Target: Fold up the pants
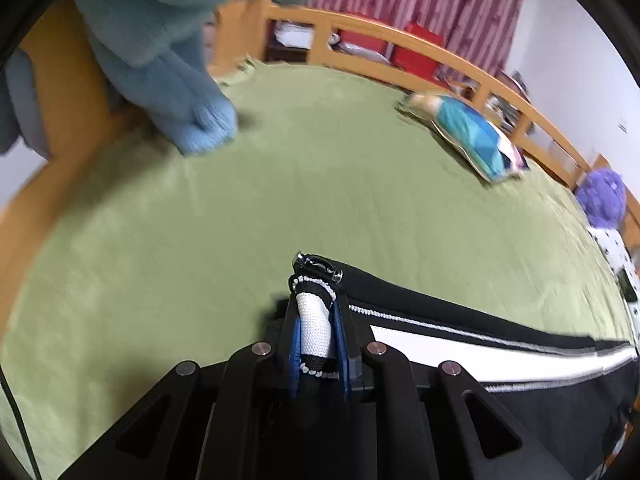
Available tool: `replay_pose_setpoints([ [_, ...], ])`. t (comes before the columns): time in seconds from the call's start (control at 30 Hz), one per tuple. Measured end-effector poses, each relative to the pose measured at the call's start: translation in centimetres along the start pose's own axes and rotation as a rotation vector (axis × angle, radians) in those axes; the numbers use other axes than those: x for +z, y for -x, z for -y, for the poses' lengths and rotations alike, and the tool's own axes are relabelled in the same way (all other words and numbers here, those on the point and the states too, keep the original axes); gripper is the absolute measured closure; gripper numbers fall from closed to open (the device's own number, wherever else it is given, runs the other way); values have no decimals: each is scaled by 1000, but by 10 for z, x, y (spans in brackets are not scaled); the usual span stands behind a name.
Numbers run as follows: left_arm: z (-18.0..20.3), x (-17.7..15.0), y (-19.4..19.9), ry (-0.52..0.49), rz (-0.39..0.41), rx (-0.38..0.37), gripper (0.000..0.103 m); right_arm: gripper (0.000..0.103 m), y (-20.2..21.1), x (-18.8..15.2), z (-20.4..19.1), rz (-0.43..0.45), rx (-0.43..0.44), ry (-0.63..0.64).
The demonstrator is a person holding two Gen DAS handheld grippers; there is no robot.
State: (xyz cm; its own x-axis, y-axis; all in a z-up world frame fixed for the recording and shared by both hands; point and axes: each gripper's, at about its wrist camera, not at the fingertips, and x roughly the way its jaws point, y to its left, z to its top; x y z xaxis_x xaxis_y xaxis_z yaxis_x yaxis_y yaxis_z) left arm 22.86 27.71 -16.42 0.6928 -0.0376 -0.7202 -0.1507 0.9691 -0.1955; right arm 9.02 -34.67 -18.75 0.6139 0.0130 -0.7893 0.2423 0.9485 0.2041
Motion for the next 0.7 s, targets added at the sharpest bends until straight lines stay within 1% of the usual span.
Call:
replay_pose_setpoints([
  [0.07, -5, 3, -11, 32, -45, -7, 88, 44, 2, -2, -3, 10, 1, 6],
  [0.1, -4, 0, -19, 22, -82, 12, 87, 44, 2, -2, -3, 7, 6, 9],
  [0.13, -1, -2, -24, 2, -96, 39, 81, 44, 2, -4, -5, 0, 10, 16],
  [0.17, 0, -4, -24, -10, -91, 70, 77, 44, 2, -5, -6, -2, 10, 23],
  [0.2, 2, -6, -19, -11, -73, 100, 69, 44, 3, -6, -8, 0, 11, 30],
  [0.23, 2, -6, -13, -7, -57, 116, 65, 44, 5, -8, -9, 4, 13, 38],
  [0.27, 4, -8, -2, -7, -35, 128, 63, 44, 7, -9, -10, 7, 15, 44],
  [0.3, 5, -11, 9, -17, -18, 114, 59, 44, 9, -12, -12, 9, 19, 49],
  [0.33, 6, -13, 19, -28, -10, 97, 53, 44, 11, -13, -12, 11, 24, 50],
  [0.4, 8, -20, 37, -35, -10, 66, 46, 44, 16, -17, -13, 18, 47, 45],
  [0.47, 5, -35, 57, -31, -20, 12, 46, 44, 19, -20, -14, 21, 67, 38],
  [0.57, -3, -60, 80, -4, -33, -37, 46, 44, 25, -25, -16, 26, 96, 28],
  [0.7, -20, -95, 110, 55, -44, -72, 47, 44, 31, -31, -19, 25, 123, 18],
])
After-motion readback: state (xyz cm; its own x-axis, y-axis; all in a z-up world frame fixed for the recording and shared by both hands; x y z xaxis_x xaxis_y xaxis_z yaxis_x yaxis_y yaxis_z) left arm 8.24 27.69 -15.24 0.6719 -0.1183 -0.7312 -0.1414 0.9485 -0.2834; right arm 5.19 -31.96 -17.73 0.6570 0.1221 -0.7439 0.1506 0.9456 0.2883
